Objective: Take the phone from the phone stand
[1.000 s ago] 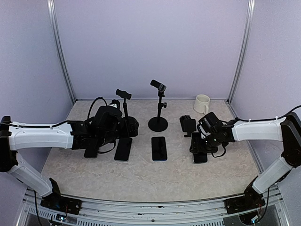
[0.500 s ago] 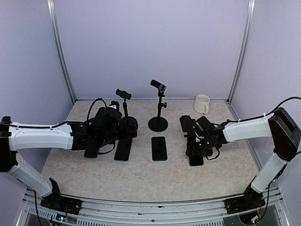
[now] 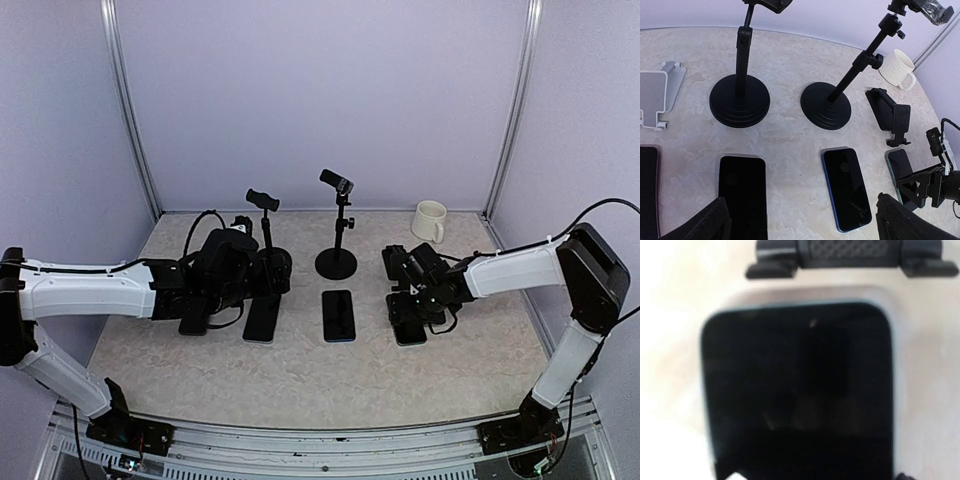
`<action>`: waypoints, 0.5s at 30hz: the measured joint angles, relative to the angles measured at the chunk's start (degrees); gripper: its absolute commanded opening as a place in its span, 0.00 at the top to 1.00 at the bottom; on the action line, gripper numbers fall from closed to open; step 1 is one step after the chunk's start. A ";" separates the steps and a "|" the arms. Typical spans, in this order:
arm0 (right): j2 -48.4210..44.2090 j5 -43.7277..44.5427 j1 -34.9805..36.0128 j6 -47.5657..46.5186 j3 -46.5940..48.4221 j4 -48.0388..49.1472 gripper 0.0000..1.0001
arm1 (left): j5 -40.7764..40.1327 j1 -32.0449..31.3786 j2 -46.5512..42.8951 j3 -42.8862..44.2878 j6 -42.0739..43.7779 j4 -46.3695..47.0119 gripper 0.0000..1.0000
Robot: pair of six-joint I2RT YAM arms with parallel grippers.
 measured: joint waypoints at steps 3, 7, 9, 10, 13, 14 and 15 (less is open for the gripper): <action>0.24 0.04 0.00 0.11 0.07 0.90 0.15 | 0.02 0.42 -0.09 -0.22 0.02 0.02 0.01; 0.33 0.31 0.00 0.33 0.15 1.01 0.20 | 0.02 0.72 -0.52 -0.94 0.02 0.02 0.01; 0.48 0.59 0.00 0.46 0.22 0.96 0.21 | 0.04 0.76 -0.52 -0.98 0.02 0.02 0.01; 0.66 0.74 0.00 0.48 0.35 0.96 0.21 | 0.04 0.79 -0.55 -1.05 0.04 0.02 0.01; 1.68 1.46 0.00 0.46 1.33 0.98 0.24 | 0.04 0.92 -0.55 -1.16 0.17 0.02 0.01; 2.10 1.77 0.00 0.42 1.68 1.09 0.26 | 0.07 0.98 -0.57 -1.20 0.22 0.02 0.01; 2.49 2.10 -0.02 0.35 2.01 1.29 0.27 | 0.04 1.07 -0.57 -1.27 0.22 0.04 0.01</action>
